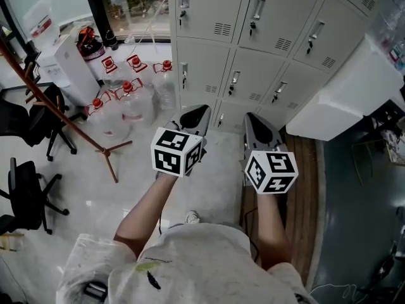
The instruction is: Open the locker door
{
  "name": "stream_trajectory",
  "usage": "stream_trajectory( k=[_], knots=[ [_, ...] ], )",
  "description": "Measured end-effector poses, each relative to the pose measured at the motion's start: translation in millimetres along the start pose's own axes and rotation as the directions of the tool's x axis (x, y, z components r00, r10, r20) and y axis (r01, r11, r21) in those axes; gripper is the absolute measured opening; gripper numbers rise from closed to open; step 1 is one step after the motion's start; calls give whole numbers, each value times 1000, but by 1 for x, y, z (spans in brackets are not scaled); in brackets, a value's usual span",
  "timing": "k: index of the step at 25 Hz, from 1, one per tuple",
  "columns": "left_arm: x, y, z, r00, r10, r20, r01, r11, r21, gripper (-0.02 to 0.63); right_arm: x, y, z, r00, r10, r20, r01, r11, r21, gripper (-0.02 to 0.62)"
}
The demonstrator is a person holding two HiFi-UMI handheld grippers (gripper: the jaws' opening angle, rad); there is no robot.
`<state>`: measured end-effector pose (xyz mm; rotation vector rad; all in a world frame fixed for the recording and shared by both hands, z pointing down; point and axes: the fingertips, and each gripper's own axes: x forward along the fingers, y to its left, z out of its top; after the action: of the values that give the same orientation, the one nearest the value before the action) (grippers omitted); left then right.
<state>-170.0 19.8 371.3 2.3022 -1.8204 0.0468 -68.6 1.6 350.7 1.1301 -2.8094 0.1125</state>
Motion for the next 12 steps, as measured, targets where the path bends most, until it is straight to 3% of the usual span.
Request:
stream_trajectory(
  k=[12],
  knots=[
    [44, 18, 6, 999, -40, -13, 40, 999, 15, 6, 45, -18, 10, 1000, 6, 28, -7, 1000, 19, 3]
  ],
)
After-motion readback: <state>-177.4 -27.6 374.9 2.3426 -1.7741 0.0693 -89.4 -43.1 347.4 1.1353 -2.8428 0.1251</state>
